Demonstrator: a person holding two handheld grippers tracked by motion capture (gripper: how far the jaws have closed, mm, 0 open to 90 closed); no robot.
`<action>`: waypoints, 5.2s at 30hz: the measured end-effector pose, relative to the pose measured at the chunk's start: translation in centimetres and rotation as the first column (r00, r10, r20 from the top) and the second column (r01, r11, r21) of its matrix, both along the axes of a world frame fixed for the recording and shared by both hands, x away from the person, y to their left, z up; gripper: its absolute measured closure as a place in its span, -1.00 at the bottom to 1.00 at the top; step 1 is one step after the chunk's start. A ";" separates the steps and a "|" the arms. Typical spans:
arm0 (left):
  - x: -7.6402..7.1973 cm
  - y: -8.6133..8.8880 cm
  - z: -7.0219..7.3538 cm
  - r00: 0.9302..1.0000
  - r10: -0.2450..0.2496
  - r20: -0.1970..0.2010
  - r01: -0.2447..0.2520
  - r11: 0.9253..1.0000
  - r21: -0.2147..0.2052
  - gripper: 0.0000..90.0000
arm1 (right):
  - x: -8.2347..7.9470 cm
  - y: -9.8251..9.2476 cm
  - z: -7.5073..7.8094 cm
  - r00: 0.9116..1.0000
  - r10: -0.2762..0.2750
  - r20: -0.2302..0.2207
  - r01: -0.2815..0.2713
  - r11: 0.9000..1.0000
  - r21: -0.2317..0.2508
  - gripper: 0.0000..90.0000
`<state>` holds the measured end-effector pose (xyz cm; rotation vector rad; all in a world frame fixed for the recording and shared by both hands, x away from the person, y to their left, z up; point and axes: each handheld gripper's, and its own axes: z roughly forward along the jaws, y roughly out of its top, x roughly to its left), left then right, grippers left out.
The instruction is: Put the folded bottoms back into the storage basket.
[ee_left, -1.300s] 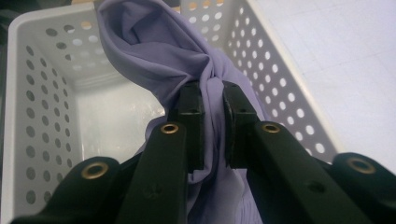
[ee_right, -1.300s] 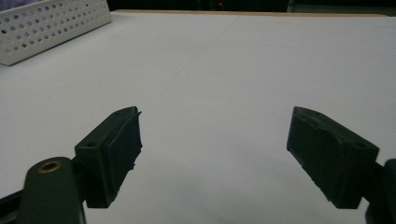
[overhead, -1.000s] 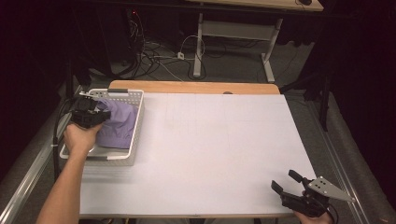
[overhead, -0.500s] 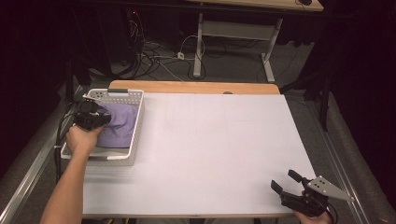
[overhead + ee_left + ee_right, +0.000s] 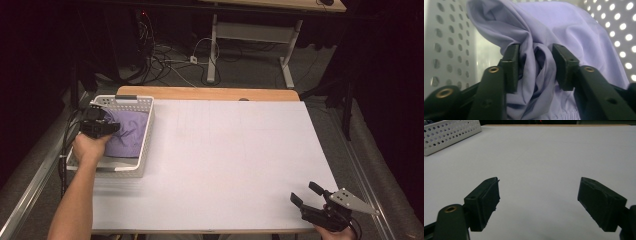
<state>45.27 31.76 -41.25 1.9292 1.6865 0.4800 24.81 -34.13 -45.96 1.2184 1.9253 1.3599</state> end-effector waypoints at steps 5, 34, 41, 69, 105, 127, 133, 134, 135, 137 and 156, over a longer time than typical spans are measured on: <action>-0.5 0.7 1.0 0.999 0.029 0.026 -0.028 0.999 -0.043 0.13 | 0.0 0.0 0.0 1.000 0.004 0.001 -0.004 1.000 -0.002 -0.59; -3.9 1.2 4.4 0.986 -0.037 0.164 0.047 0.997 -0.057 -0.11 | -0.2 0.0 0.2 1.000 -0.005 0.014 0.005 1.000 0.008 -0.59; -4.6 1.1 4.9 0.981 -0.044 0.190 0.059 0.996 -0.072 -0.14 | -0.3 -0.1 0.2 1.000 -0.005 0.016 0.005 1.000 0.013 -0.59; -7.5 1.0 6.2 0.961 -0.092 0.260 0.123 0.987 -0.105 -0.18 | -0.4 -0.2 0.3 1.000 -0.008 0.020 0.007 1.000 0.024 -0.59; -11.2 2.6 6.5 0.939 -0.081 0.335 0.136 0.980 -0.142 -0.21 | -0.4 -0.2 0.3 1.000 -0.010 0.022 0.009 1.000 0.026 -0.59; -13.5 2.4 6.1 0.926 -0.111 0.361 0.180 0.970 -0.165 -0.22 | -0.4 -0.2 0.3 1.000 -0.010 0.022 0.009 1.000 0.027 -0.59; -14.3 1.8 6.1 0.921 -0.136 0.365 0.204 0.967 -0.153 -0.24 | -0.4 -0.2 0.3 1.000 -0.011 0.021 0.010 1.000 0.027 -0.60; -14.4 1.8 6.1 0.920 -0.138 0.367 0.206 0.966 -0.154 -0.24 | -0.4 -0.2 0.3 1.000 -0.011 0.022 0.010 1.000 0.027 -0.60; -14.5 1.7 6.1 0.919 -0.142 0.367 0.210 0.966 -0.153 -0.25 | -0.4 -0.2 0.3 1.000 -0.011 0.022 0.011 1.000 0.027 -0.59; -14.7 1.5 6.0 0.916 -0.147 0.372 0.217 0.964 -0.153 -0.25 | -0.4 -0.2 0.3 1.000 -0.011 0.022 0.010 1.000 0.027 -0.59; -16.6 -0.7 5.4 0.895 -0.208 0.395 0.270 0.957 -0.106 -0.28 | -0.4 -0.2 0.2 1.000 -0.010 0.021 0.010 1.000 0.027 -0.60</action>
